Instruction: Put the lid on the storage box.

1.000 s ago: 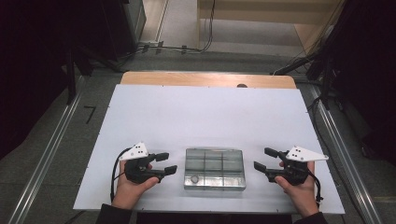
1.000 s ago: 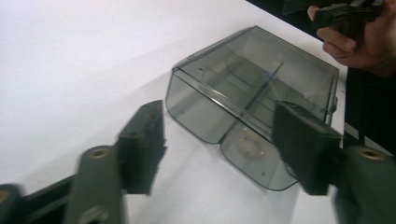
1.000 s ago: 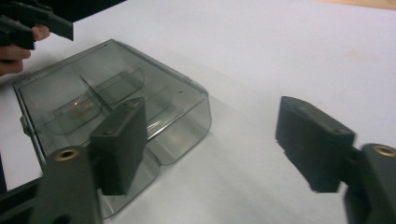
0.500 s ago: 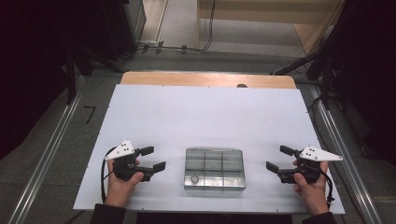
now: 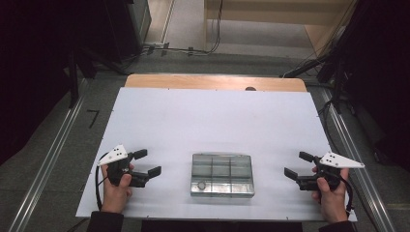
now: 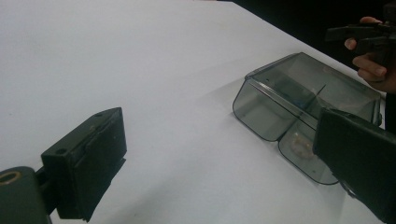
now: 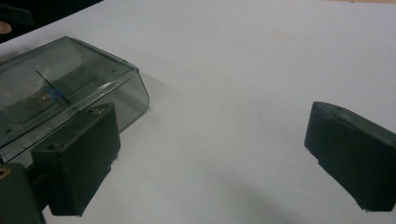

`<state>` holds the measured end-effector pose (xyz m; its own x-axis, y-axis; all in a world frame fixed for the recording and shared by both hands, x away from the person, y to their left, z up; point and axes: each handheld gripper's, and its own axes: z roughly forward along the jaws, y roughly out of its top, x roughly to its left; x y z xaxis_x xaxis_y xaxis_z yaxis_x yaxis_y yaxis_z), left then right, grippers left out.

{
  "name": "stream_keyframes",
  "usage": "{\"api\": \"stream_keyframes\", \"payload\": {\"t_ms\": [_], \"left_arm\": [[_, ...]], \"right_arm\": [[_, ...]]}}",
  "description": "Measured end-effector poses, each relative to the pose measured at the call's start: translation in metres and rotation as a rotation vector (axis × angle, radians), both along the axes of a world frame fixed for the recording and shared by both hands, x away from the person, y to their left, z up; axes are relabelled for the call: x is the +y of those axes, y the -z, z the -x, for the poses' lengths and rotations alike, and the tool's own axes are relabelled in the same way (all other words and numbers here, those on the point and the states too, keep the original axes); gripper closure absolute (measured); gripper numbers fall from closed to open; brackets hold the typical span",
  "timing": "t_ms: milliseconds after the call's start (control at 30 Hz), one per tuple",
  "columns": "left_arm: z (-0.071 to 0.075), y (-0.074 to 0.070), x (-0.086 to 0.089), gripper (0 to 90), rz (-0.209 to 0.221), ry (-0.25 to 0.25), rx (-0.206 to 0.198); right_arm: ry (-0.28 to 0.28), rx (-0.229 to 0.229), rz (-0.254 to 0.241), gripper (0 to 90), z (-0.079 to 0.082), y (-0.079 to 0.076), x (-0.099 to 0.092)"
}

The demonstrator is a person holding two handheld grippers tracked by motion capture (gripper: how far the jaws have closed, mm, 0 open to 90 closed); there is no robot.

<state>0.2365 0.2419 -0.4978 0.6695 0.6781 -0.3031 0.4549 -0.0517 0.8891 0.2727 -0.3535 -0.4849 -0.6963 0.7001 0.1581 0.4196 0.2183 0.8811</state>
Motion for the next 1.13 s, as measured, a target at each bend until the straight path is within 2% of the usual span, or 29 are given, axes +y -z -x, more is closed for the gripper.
{"api": "stream_keyframes", "payload": {"t_ms": [167,367,600,1133], "left_arm": [[0.0,0.001,0.004,0.2,-0.013,-0.015,-0.007],[-0.002,0.003,0.006,0.2,-0.034,-0.019,-0.013],[-0.001,0.003,0.011,0.0,-0.052,-0.025,-0.039],[-0.002,0.008,0.014,0.0,-0.029,-0.043,-0.035]], "right_arm": [[0.001,0.0,-0.004,0.2,0.0,0.001,-0.009],[0.041,0.001,-0.011,0.0,-0.002,0.002,-0.02],[0.062,0.0,-0.021,0.0,-0.004,0.006,-0.032],[0.061,0.013,-0.042,0.0,-0.007,0.011,-0.035]]}}
